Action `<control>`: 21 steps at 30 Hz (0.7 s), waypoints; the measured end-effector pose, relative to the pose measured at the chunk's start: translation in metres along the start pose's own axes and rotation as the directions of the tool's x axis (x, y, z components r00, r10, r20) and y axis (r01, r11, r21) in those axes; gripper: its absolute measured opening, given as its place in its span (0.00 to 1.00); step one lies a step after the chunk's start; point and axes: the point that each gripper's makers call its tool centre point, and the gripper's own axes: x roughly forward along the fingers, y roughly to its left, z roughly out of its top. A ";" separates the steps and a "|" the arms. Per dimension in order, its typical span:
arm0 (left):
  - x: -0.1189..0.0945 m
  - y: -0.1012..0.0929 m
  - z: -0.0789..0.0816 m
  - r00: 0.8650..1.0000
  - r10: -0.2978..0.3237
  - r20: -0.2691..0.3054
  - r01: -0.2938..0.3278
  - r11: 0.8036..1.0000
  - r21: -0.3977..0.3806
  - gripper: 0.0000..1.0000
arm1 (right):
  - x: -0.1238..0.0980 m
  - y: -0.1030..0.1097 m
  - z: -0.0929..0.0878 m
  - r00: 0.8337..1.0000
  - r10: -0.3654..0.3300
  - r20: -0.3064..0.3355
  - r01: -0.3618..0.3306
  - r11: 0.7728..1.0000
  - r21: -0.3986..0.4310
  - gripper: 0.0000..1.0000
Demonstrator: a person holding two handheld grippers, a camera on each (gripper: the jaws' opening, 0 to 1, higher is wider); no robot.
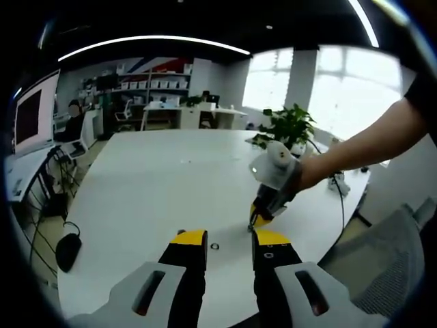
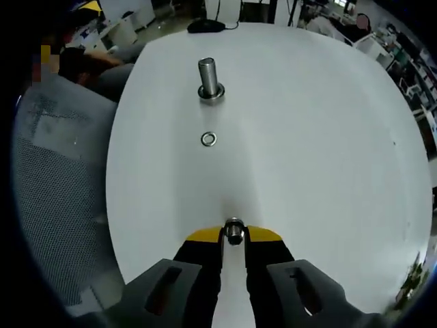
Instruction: Place the washer onto the threaded stud by aligning its center hole with the stud, sliding it down to the base, and recovering from edge contact or off-axis alignment until the washer reaches the visible bottom stop.
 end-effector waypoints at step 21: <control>0.003 -0.004 -0.006 0.999 -0.027 -0.021 0.026 0.999 -0.030 0.24 | 0.000 -0.003 -0.007 1.000 -0.015 0.002 0.015 1.000 0.022 0.21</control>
